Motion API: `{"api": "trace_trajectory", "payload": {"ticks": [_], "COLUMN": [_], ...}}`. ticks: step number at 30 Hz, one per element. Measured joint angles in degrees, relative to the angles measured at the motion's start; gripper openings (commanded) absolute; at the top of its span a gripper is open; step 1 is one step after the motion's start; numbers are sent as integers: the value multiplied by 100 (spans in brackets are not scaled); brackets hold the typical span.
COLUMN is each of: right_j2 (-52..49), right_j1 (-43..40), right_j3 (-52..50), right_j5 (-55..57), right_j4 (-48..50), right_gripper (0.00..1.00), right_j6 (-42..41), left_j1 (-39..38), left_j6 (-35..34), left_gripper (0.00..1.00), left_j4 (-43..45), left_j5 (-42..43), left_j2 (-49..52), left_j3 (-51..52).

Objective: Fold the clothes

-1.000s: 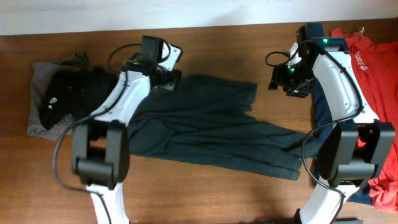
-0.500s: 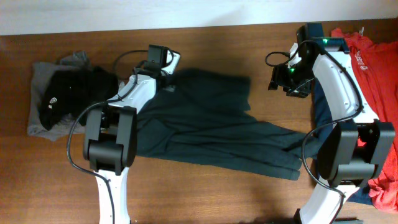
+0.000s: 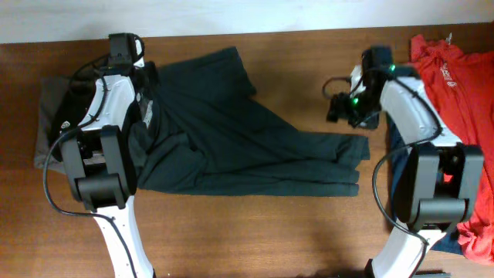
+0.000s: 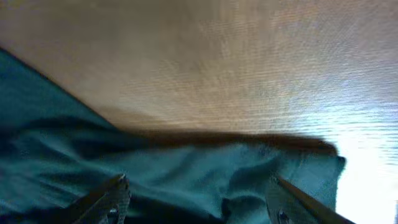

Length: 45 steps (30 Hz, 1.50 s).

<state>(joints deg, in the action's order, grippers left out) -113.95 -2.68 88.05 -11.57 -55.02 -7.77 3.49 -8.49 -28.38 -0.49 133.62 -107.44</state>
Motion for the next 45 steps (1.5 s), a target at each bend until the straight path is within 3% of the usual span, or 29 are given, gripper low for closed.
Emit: {"api": "trace_trajectory", "payload": {"ticks": [5, 10, 15, 18, 20, 21, 22, 26, 31, 32, 33, 34, 39, 45], "right_j2": [-22, -22, -22, -22, -22, -22, -22, -24, -33, -33, -13, 28, 31, 31], "right_j1": [0, -37, -684, -1032, -1121, -1115, -1104, -1123, -1215, -1224, -1231, -1235, -1272, -1250], "right_j3": [-1198, -1281, -1292, -1296, -1296, -1296, -1303, -1191, 496, 931, 1226, 1353, 1401, 1257], "right_j5": [957, 1620, 1134, 662, 238, 79, -151, -946, -1926, -1941, -1934, -1797, -1110, -833], "right_j4": [914, 850, 957, 966, 975, 1016, 1134, 1707, 1867, 2022, 2129, 2253, 1270, 542], "right_gripper": [68, 75, 73, 54, 18, 8, 4, 4, 4, 18, 58, 72, 83, 82], "right_j6": [-310, -857, -979, -973, -844, -835, -752, -398, 186, 243, 295, 330, 393, 367], "left_j1": [-20, -20, -20, -20, -20, -20, -20, -20, -20, -20, -20, -20, -20, -20], "left_j6": [-125, -98, 9, 13, 33, 33, 35, 79, 184, 186, 188, 201, 238, 256], "left_gripper": [0, 0, 0, 0, 0, 0, 0, 0, 0, 0, 0, 0, 28, 41], "left_j4": [-546, -820, -852, -848, -848, -848, -848, -852, -883, -892, -892, -892, -929, -1668], "left_j5": [52, 76, 116, 118, 120, 122, 122, 138, 138, 146, 170, 214, 507, 713], "left_j2": [0, 0, 0, -20, -55, -66, -83, -109, -116, -118, -127, -129, -142, -575], "left_j3": [-413, -422, -459, -487, -487, -487, -487, -487, -487, -487, -487, -487, -492, -492]}}
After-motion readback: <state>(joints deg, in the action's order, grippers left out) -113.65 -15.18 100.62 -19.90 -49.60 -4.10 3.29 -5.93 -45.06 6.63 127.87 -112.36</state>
